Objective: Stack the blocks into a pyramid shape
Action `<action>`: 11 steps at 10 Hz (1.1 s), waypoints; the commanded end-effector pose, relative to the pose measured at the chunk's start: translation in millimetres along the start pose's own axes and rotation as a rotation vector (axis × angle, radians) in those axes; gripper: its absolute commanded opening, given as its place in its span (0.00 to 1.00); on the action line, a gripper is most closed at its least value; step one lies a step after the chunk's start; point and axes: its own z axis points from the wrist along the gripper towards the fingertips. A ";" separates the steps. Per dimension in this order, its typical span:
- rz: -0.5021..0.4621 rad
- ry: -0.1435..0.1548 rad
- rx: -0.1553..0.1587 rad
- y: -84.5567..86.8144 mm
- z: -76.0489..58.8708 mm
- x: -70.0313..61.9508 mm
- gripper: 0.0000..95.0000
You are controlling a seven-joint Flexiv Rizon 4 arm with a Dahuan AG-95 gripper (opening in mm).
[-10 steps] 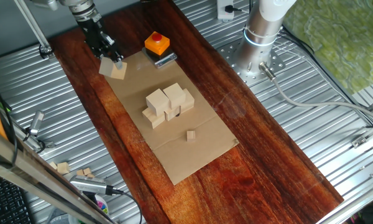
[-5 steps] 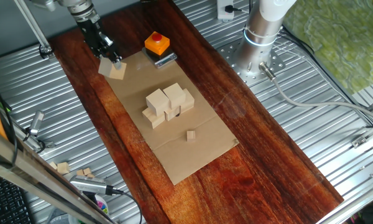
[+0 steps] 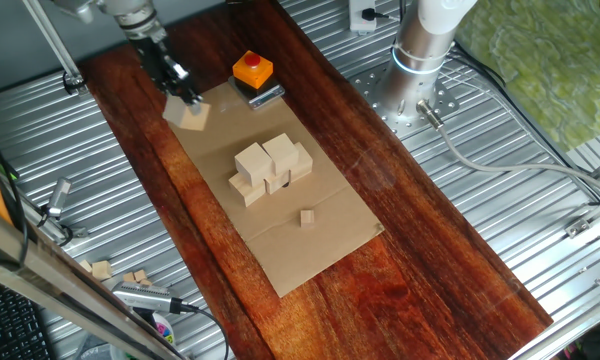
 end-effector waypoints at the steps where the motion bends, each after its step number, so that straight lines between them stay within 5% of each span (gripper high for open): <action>1: 0.018 0.012 0.012 19.9 -2.5 -3.6 0.00; 7: -0.006 0.007 0.039 20.6 0.4 -5.9 0.00; 11: -0.003 -0.033 0.056 10.4 25.1 -6.4 0.00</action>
